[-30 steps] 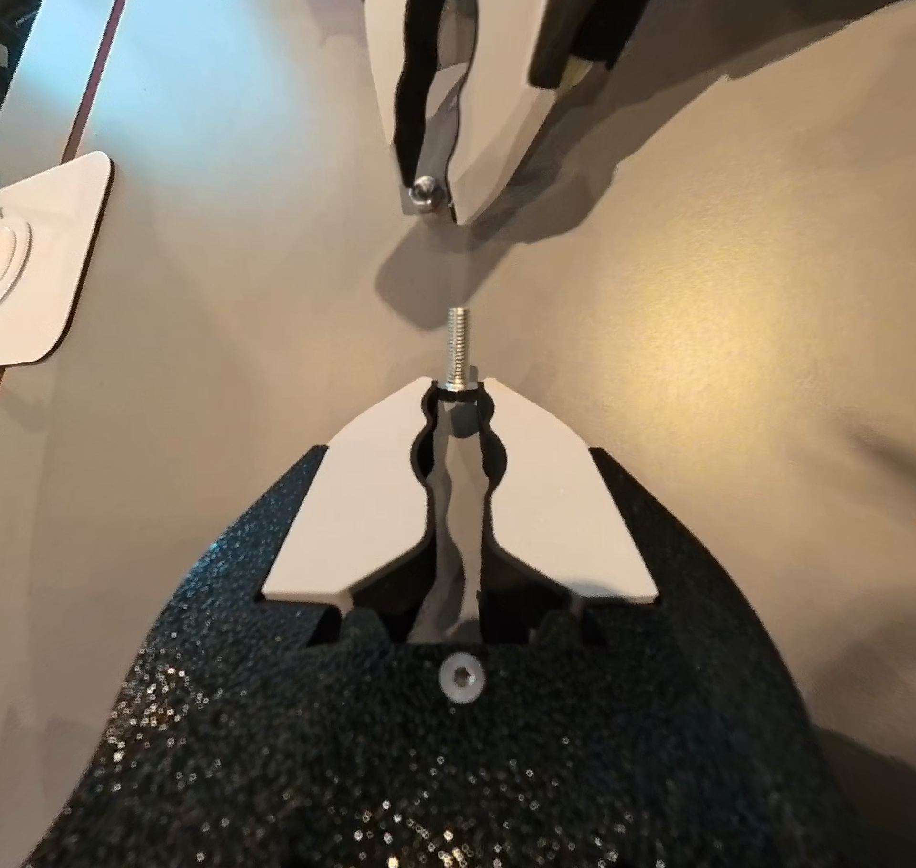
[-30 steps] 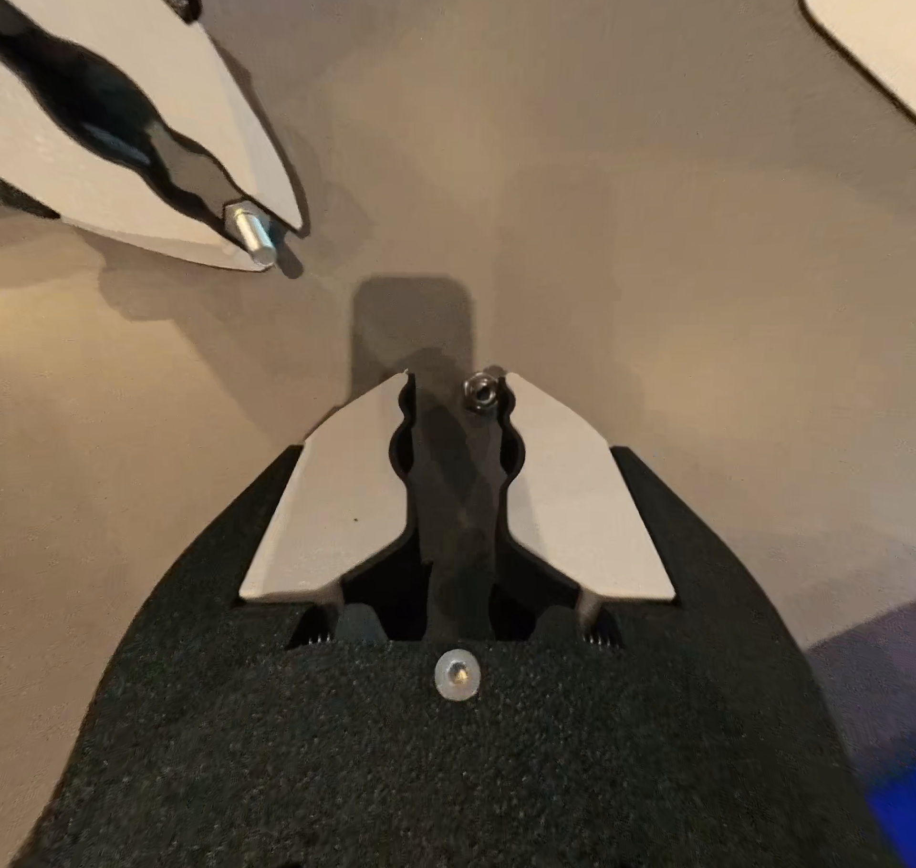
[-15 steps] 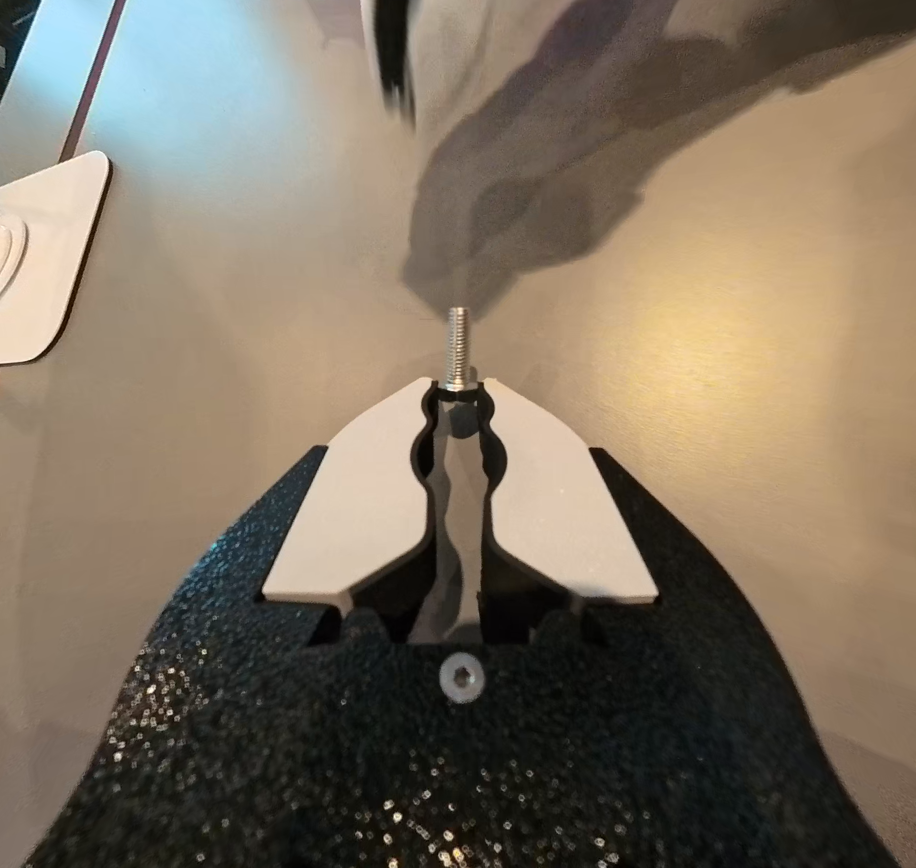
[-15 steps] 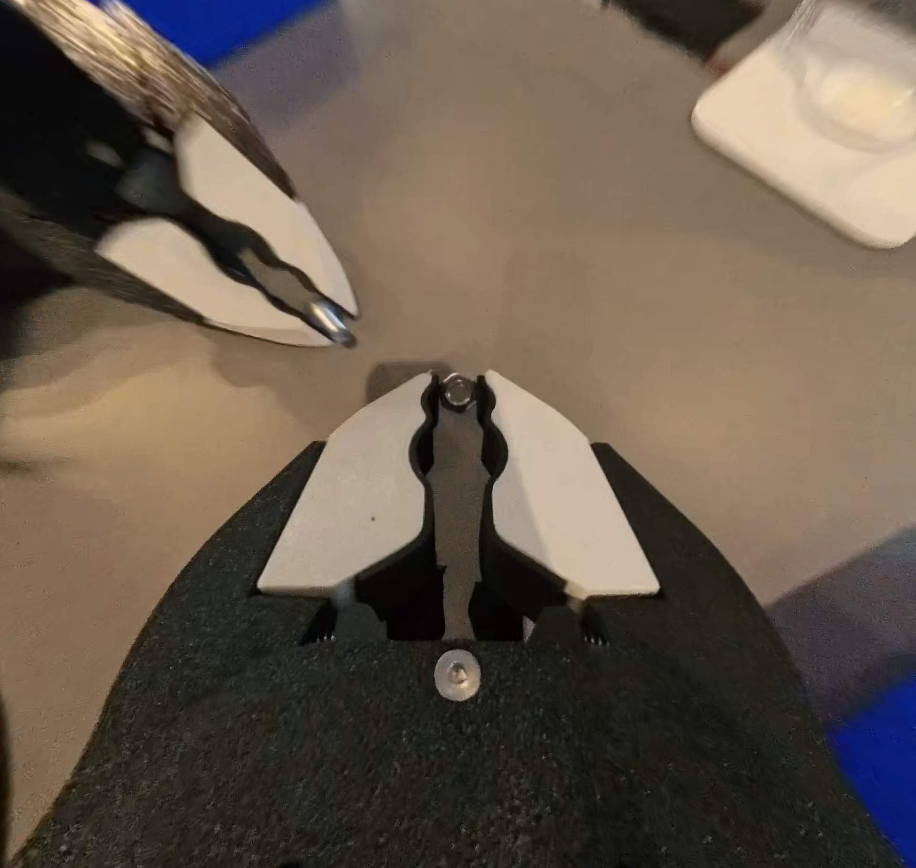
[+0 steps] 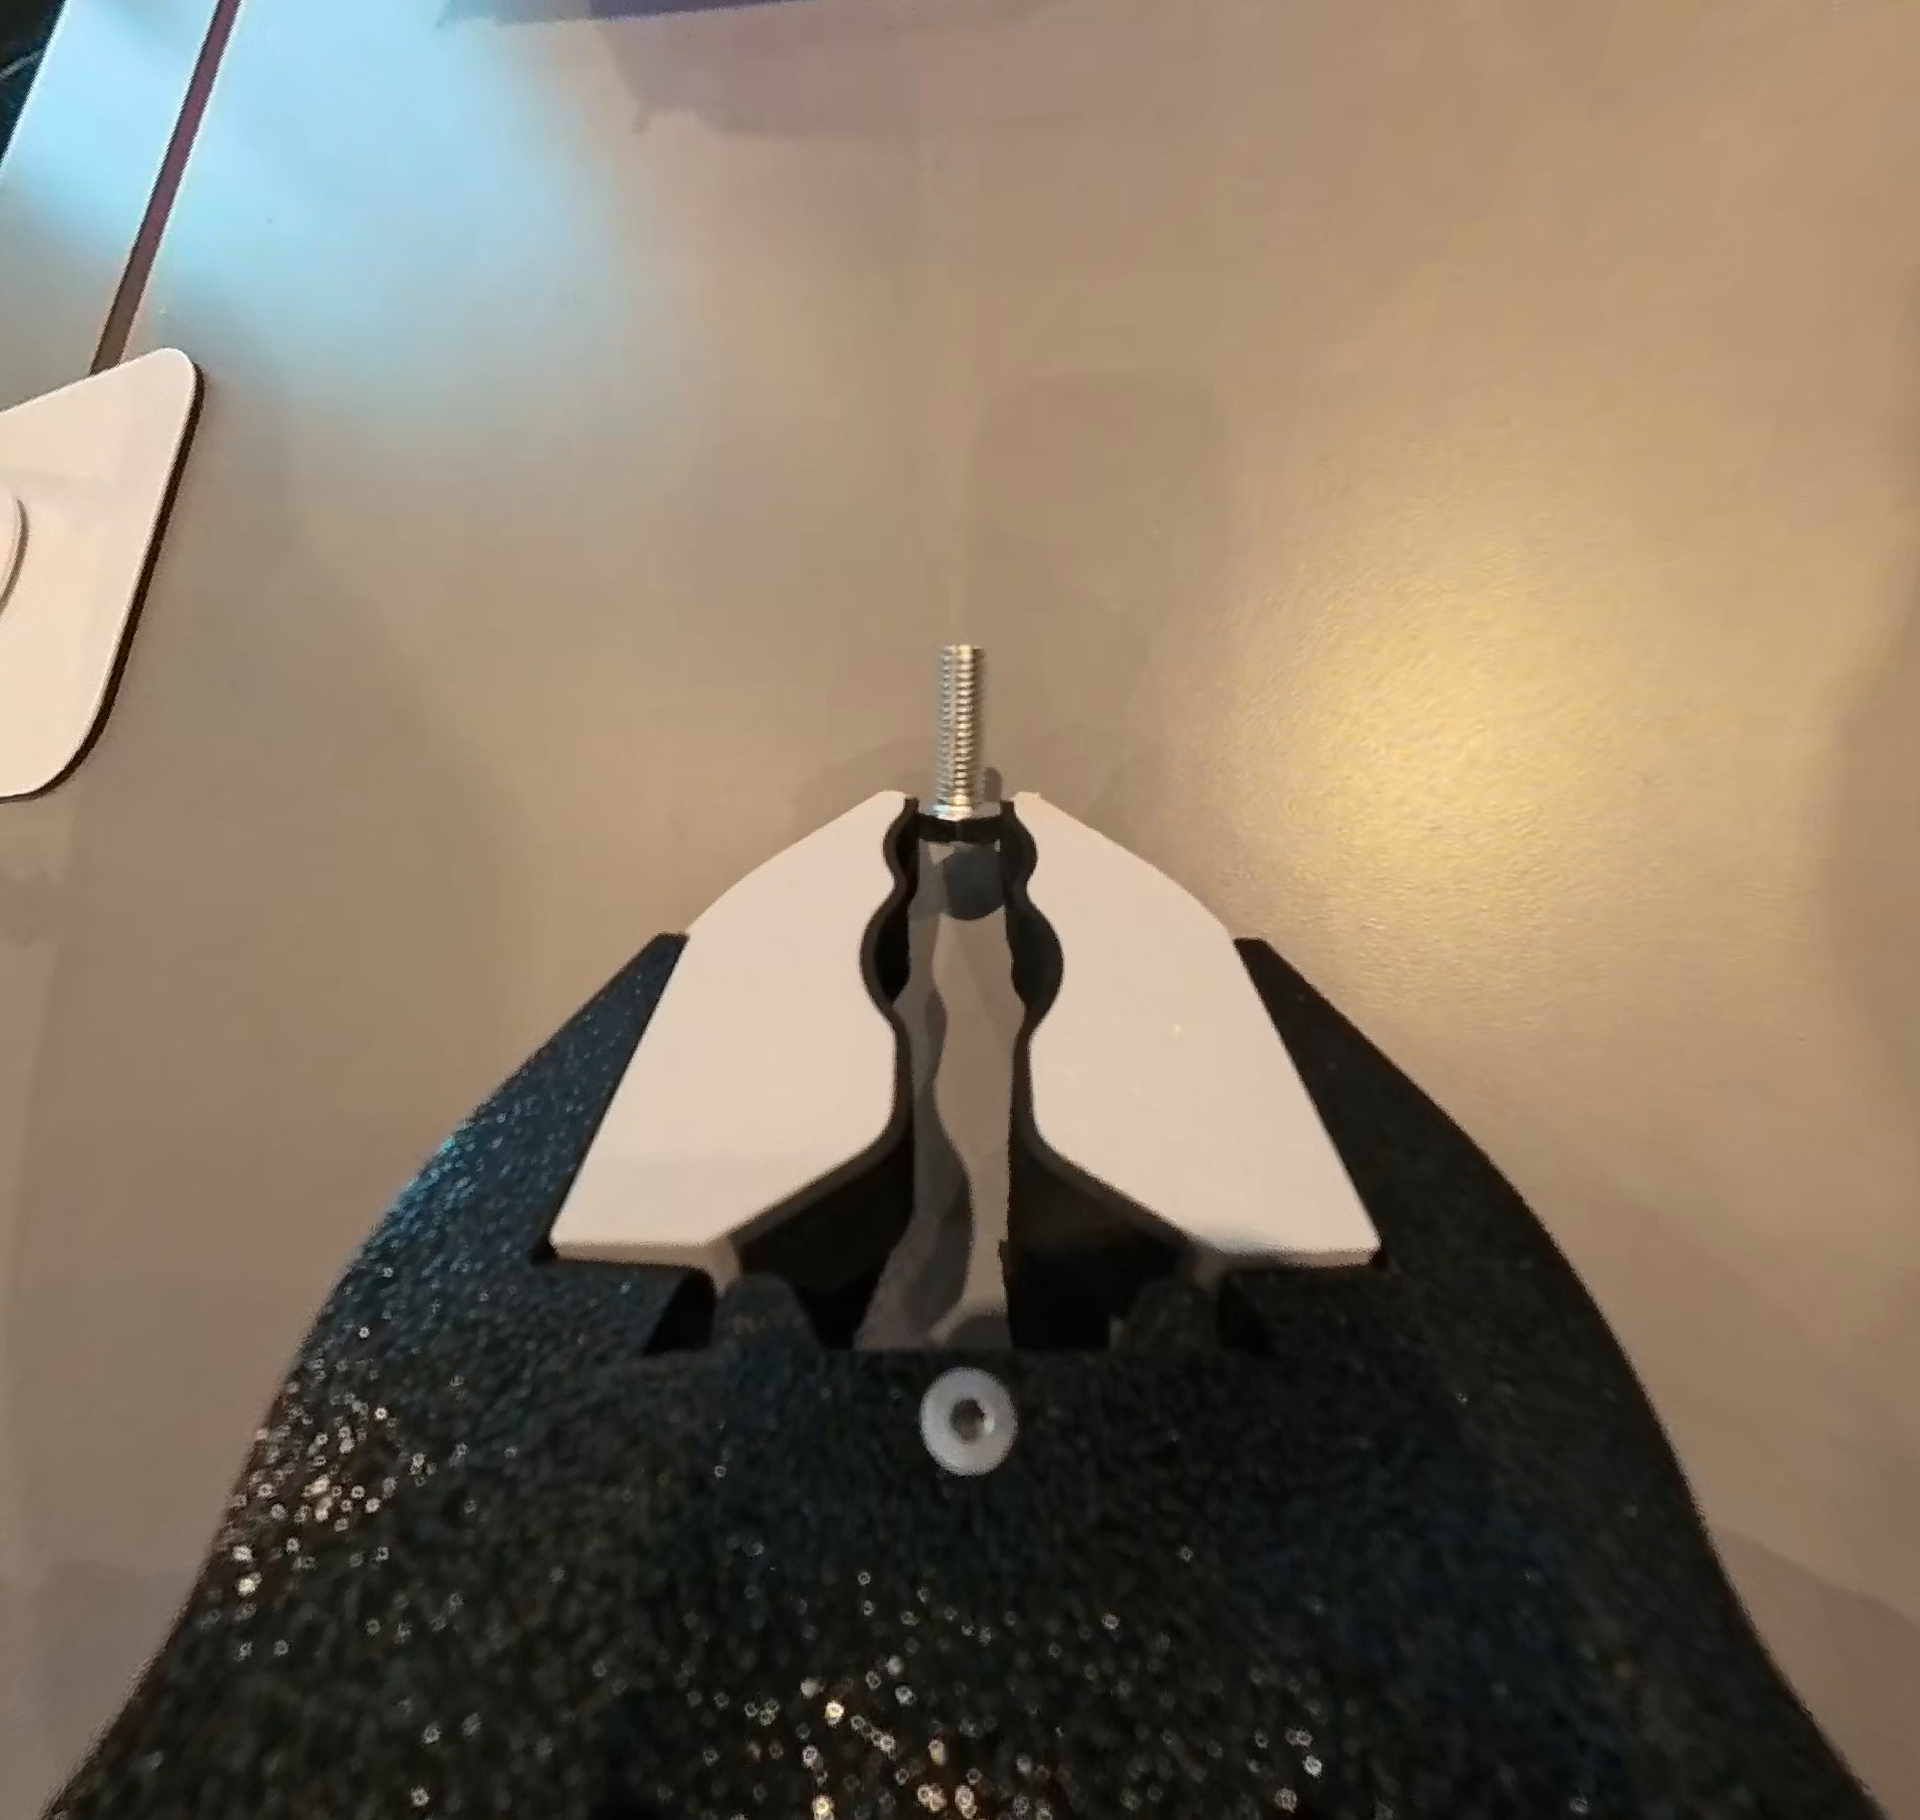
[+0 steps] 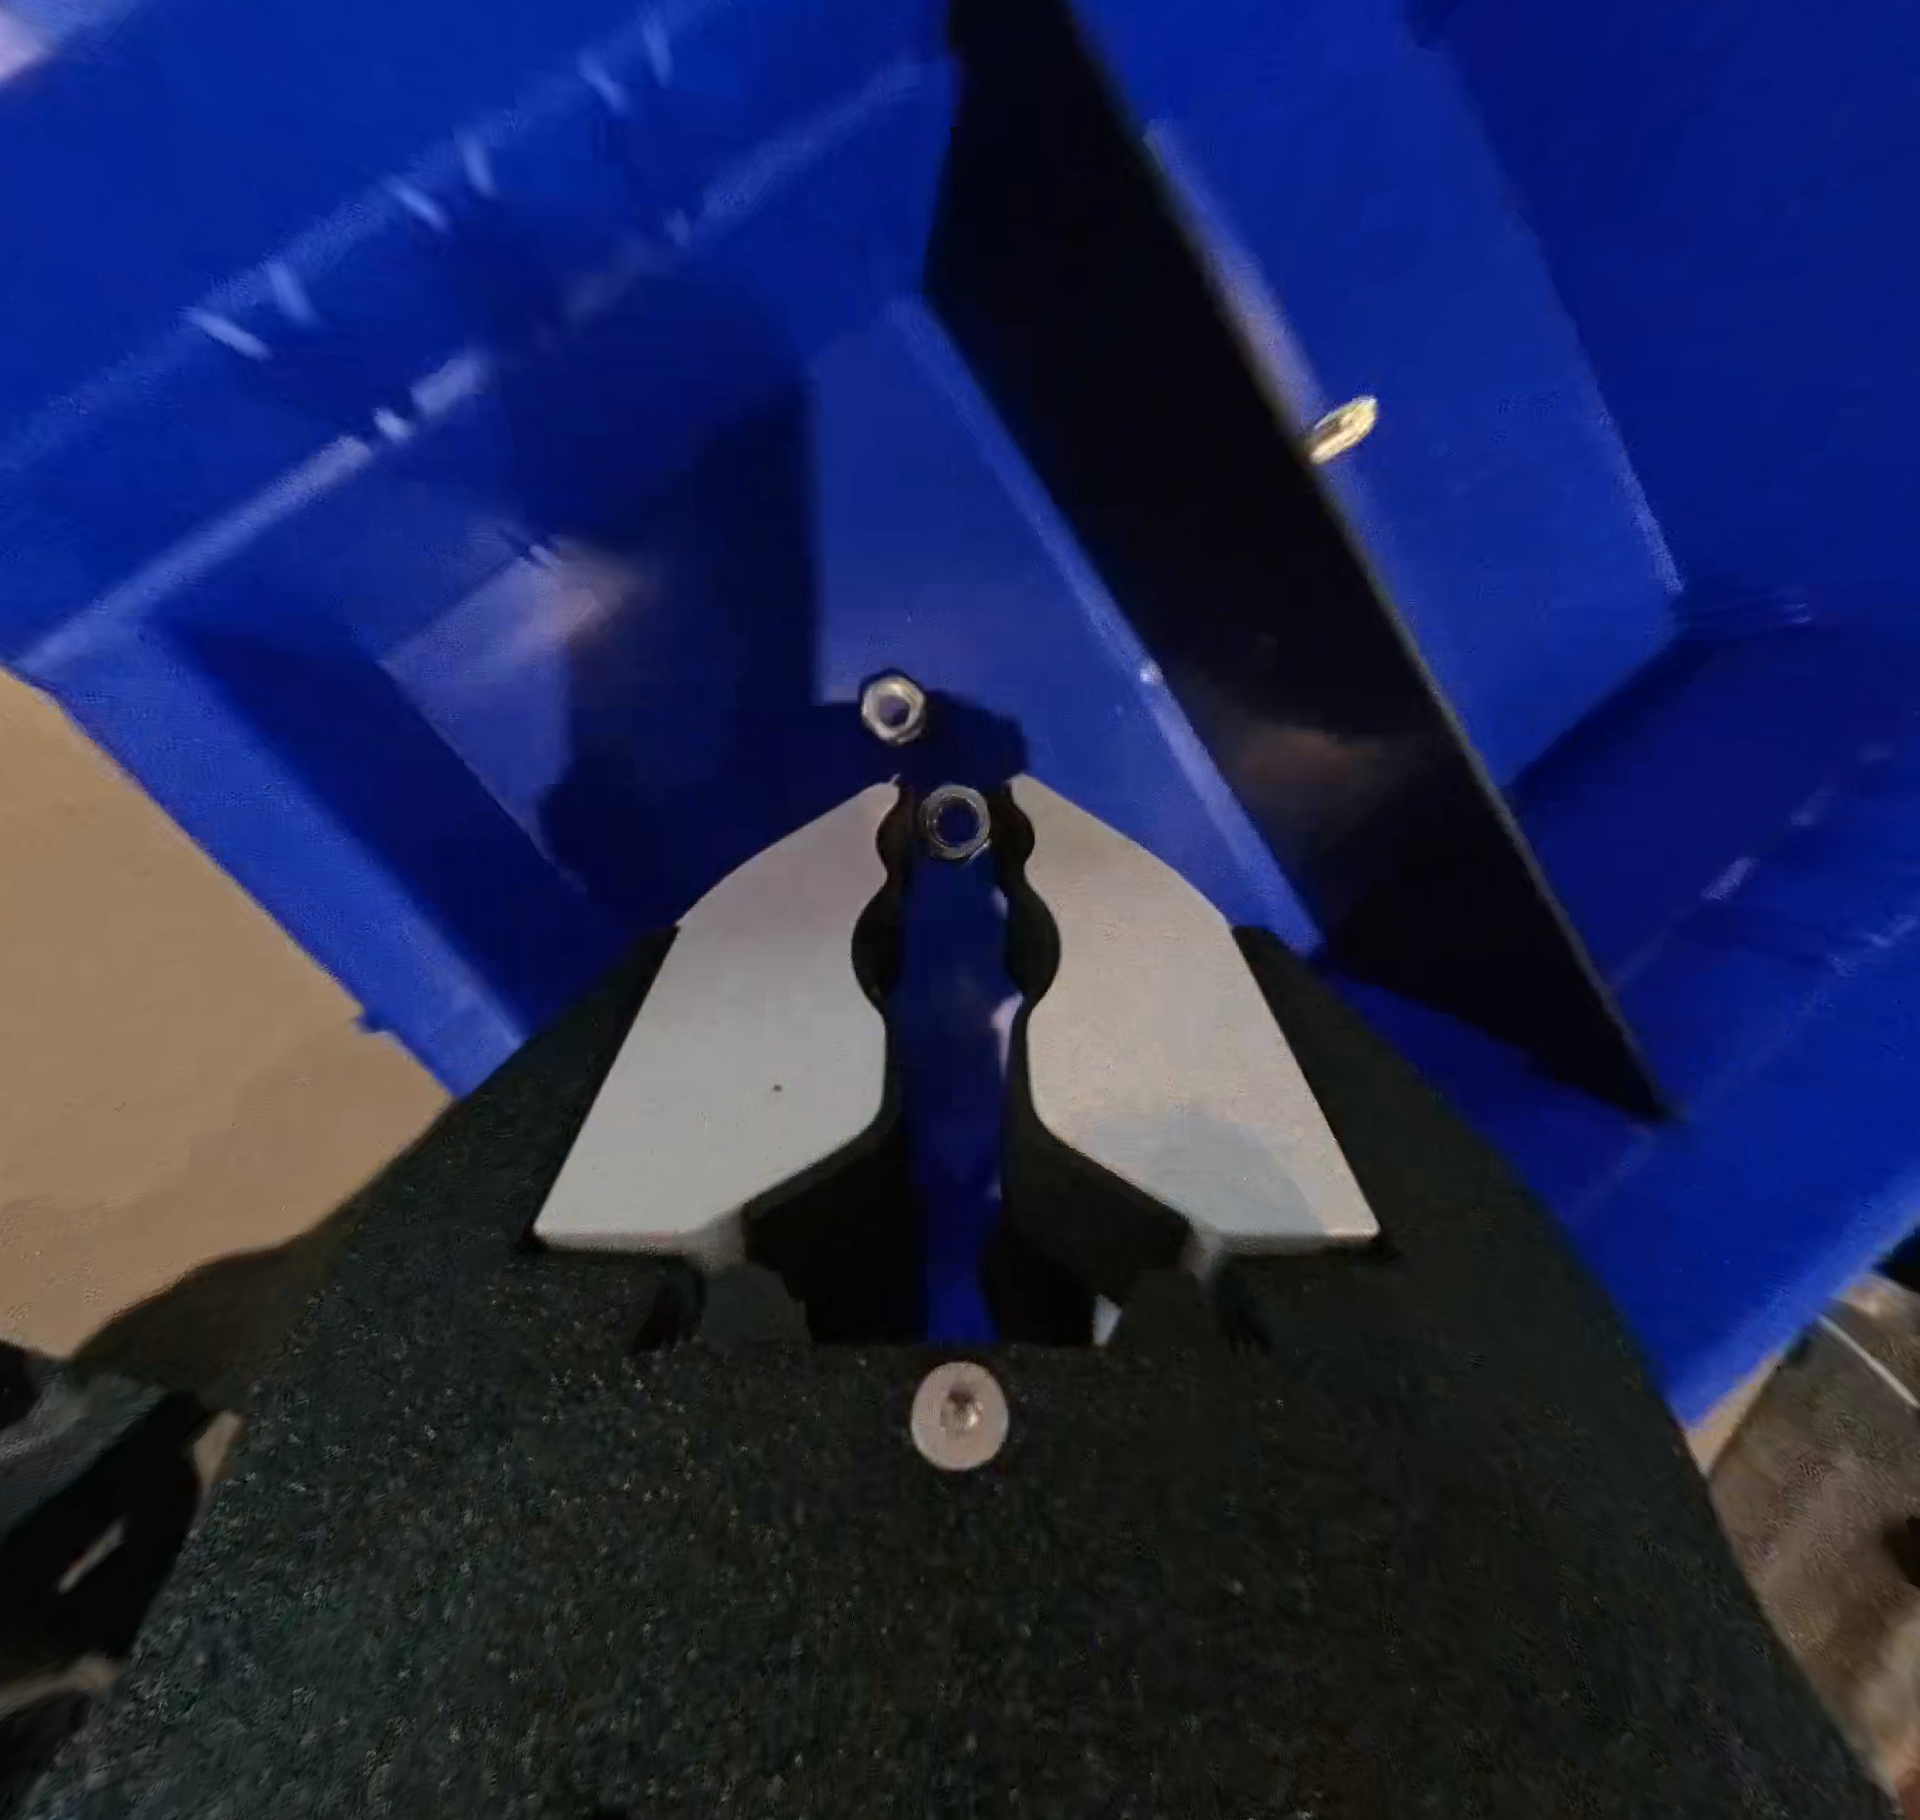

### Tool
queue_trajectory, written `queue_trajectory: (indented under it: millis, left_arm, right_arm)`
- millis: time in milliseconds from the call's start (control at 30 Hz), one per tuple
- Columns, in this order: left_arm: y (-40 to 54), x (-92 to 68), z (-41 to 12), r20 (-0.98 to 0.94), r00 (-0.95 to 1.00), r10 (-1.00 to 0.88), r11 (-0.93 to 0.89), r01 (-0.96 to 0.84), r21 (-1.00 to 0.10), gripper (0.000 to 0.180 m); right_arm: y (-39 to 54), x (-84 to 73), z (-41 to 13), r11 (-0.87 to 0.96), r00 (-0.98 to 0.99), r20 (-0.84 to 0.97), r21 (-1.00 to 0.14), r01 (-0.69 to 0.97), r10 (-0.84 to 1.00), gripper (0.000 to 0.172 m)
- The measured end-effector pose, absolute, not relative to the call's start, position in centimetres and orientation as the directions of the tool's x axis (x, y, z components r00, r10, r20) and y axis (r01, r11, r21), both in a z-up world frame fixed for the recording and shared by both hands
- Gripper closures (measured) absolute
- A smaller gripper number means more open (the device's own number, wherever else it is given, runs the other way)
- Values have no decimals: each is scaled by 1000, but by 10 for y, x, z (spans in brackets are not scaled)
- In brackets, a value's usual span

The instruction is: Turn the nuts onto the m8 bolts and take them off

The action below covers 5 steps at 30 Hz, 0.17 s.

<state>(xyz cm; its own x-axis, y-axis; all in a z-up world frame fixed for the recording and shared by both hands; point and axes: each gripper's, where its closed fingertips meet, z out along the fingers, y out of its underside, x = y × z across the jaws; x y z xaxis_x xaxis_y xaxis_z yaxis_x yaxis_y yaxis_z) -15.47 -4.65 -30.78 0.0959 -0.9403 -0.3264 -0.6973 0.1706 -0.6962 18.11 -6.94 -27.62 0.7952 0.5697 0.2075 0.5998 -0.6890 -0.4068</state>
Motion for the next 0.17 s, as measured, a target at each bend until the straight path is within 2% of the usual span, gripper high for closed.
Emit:
queue_trajectory:
  millis: [100,167]
  left_arm:
    - [-47,-154,-308,-309,100,-946,158,-689,-708,166]
    - [-48,-154,-308,-299,99,-949,154,-684,-713,166]
  right_arm:
    - [-67,186,-288,-690,763,246,-327,646,597,155]
    - [-67,188,-282,-708,780,259,-328,626,570,143]
